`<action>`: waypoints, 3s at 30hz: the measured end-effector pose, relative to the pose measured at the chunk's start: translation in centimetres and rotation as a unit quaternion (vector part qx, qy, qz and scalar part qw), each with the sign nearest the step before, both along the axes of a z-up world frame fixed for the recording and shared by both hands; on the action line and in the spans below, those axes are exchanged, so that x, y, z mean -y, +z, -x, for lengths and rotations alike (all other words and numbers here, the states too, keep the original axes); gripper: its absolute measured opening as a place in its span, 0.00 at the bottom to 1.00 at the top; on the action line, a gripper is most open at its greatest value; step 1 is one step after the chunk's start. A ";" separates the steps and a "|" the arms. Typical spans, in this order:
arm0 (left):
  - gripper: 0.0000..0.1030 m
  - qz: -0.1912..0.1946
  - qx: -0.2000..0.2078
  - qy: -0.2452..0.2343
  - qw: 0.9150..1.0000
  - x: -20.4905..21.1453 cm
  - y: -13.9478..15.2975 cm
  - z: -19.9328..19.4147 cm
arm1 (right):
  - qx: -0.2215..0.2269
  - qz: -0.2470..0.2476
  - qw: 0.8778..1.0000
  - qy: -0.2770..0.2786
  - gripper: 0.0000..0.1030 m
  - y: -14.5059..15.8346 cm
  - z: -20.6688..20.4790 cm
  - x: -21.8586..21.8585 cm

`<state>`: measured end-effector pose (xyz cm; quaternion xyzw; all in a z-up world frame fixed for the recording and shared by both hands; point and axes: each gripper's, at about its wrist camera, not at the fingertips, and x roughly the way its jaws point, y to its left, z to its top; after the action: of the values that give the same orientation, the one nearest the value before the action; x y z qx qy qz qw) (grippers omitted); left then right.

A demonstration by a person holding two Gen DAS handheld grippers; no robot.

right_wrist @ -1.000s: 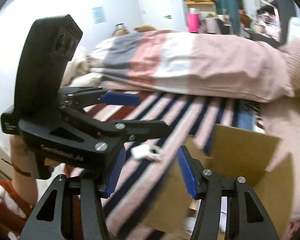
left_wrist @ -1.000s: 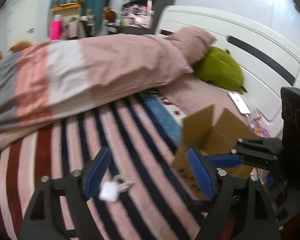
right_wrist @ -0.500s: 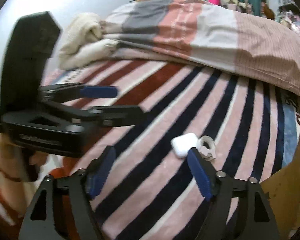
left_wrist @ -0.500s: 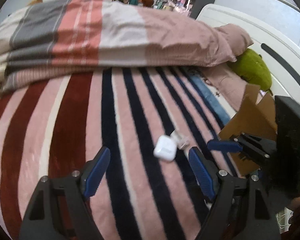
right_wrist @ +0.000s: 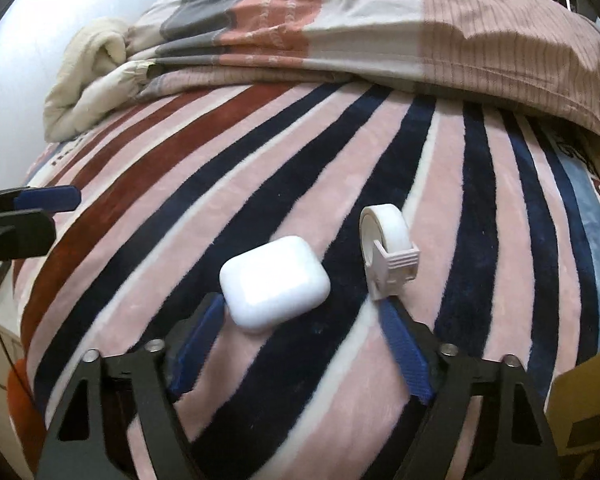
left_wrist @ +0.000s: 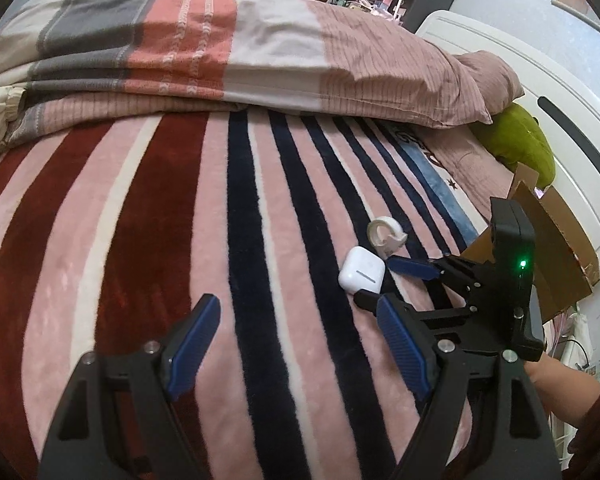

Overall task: Organize rigid objects
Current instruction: 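Return the right gripper and grasp the white earbud case, then lower the earbud case into the cardboard box and release it, then move the right gripper back and grasp the clear tape roll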

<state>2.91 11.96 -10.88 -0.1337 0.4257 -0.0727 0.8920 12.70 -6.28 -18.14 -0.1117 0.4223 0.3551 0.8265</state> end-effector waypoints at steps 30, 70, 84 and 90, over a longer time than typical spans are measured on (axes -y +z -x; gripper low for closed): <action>0.74 0.051 0.024 -0.089 0.994 4.2 4.6 0.3 | 0.069 -0.041 0.990 0.118 0.51 8.2 6.9 -0.8; 0.61 0.026 -0.023 -0.312 0.949 30.5 9.3 -10.8 | 0.024 0.056 0.996 -0.063 0.53 14.7 1.9 20.7; 0.62 -0.011 0.044 -0.161 0.986 16.6 12.7 -5.2 | 0.043 -0.035 0.998 -0.010 0.58 18.4 4.6 14.7; 0.62 -0.027 0.043 -0.071 0.996 8.3 10.1 -2.4 | 0.016 -0.050 0.997 0.059 0.58 16.8 6.6 7.2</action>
<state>5.30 3.68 -0.77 -0.0758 0.3974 -0.1298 0.9053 6.10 -13.46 -1.30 -0.1010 0.3832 0.4222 0.8153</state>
